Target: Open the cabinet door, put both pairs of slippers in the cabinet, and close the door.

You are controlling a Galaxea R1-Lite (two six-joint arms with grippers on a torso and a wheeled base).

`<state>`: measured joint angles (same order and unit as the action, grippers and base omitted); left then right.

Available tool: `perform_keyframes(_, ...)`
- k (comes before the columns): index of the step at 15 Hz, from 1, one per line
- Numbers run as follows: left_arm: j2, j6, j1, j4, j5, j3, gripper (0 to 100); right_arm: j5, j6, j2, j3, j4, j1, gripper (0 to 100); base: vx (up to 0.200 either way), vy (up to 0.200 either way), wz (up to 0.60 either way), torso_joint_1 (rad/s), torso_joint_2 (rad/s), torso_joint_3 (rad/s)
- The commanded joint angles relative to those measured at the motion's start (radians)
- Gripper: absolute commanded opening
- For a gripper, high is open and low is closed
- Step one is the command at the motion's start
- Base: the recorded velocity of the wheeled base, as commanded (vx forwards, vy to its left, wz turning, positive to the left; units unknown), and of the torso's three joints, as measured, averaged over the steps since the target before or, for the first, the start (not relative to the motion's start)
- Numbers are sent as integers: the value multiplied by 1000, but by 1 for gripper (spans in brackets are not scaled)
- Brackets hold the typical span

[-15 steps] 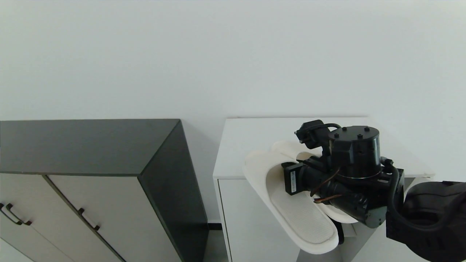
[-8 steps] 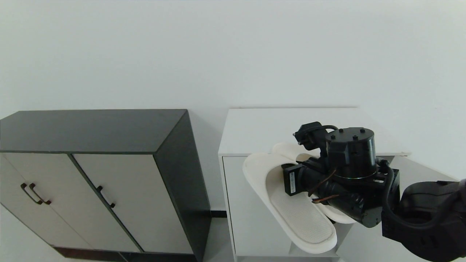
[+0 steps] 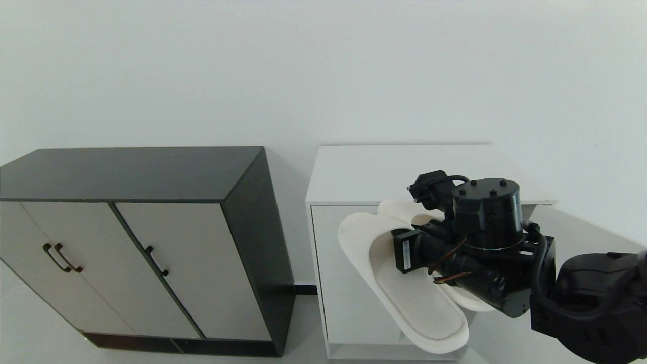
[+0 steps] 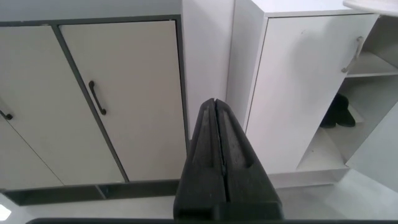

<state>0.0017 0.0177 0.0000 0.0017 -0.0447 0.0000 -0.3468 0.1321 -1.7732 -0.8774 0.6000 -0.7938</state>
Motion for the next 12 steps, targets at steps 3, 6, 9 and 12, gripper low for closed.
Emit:
perform_keyframes(3,1,-1,0,0,0,0,0,0,0,-2,2,1,1,0,0,0,0,0,0,0)
perform_keyframes(6,0,1,0,0,0,0,0,0,0,-2,2,0,-2,0,0,-133,0,-2,2,0)
perform_keyframes(9,1,1,0,0,0,0,0,0,0,5,11,0,-8,0,0,-200,0,6,-1,5)
perform_keyframes(12,1,1,0,0,0,0,0,0,0,15,18,0,-18,0,0,-200,0,2,6,2)
